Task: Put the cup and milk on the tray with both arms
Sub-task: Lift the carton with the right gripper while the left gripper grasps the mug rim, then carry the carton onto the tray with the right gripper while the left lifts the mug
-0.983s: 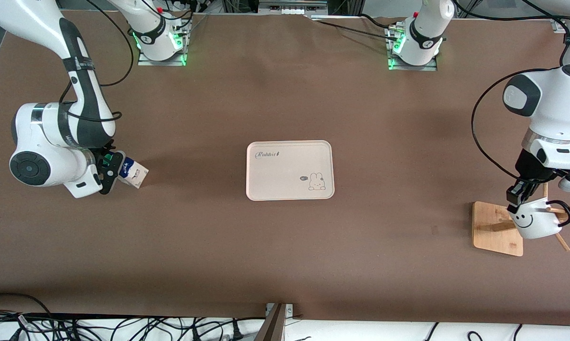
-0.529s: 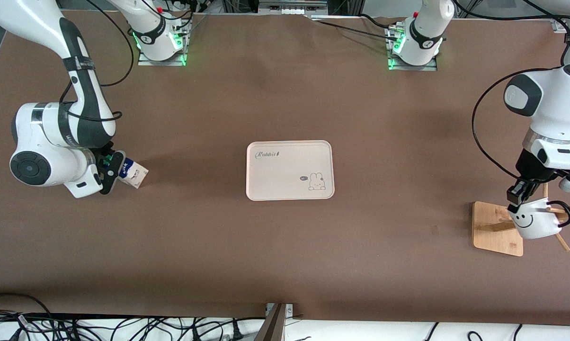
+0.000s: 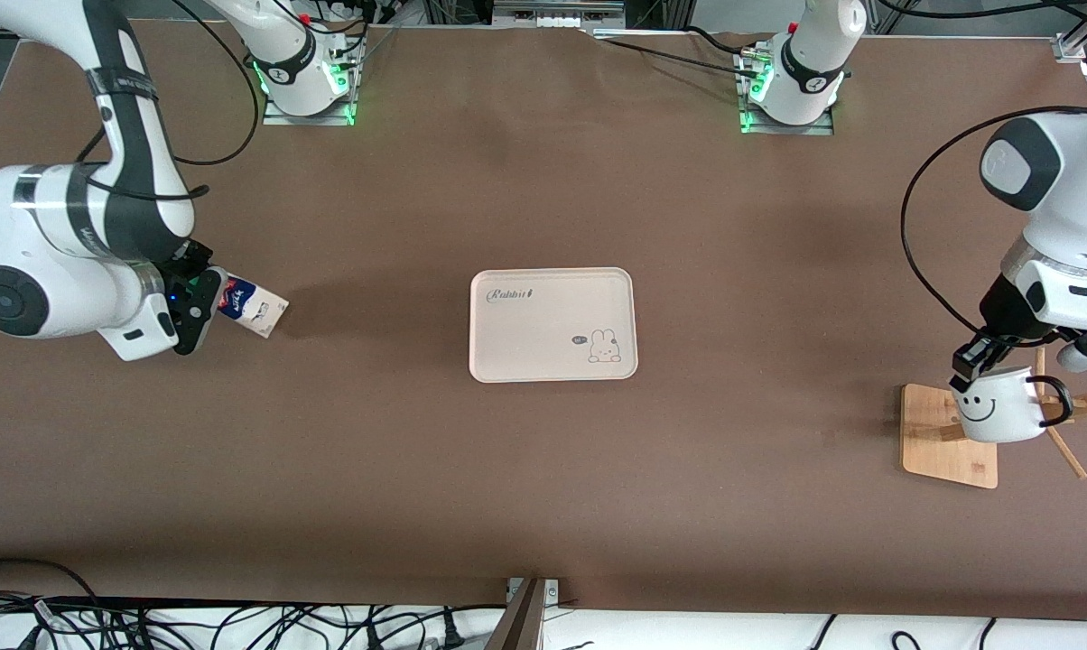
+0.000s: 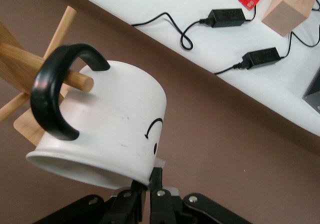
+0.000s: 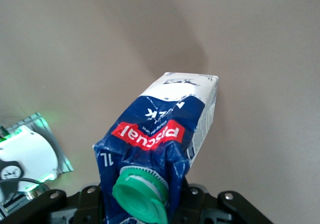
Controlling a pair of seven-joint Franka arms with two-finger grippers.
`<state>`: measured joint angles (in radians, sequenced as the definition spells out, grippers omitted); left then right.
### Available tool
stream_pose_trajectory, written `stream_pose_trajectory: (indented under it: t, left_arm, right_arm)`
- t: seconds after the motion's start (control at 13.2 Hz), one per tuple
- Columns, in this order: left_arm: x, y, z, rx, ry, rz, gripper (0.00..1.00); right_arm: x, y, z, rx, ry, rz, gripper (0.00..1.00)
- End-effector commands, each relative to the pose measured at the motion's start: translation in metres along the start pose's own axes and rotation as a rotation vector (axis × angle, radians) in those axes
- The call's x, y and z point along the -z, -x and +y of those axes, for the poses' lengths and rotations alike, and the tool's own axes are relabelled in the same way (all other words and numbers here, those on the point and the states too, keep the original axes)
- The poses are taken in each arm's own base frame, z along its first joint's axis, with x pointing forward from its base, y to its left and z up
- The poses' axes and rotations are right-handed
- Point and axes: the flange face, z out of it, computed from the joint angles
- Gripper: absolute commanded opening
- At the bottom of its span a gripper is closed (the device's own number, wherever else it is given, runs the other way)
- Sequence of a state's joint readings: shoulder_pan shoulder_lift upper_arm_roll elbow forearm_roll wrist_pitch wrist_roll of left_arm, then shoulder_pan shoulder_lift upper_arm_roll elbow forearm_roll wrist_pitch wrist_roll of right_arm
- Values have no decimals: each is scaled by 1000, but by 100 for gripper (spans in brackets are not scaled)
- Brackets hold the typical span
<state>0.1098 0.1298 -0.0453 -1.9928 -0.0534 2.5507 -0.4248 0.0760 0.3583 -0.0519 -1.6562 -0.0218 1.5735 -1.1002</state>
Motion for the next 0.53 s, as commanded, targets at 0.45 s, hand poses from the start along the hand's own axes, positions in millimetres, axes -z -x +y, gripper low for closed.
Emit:
stream_pose_trajectory:
  t: [0.45]
  left_arm:
    - [63, 15, 94, -231, -114, -177, 0]
  right_arm:
    - [62, -99, -107, -653, -82, 184, 46]
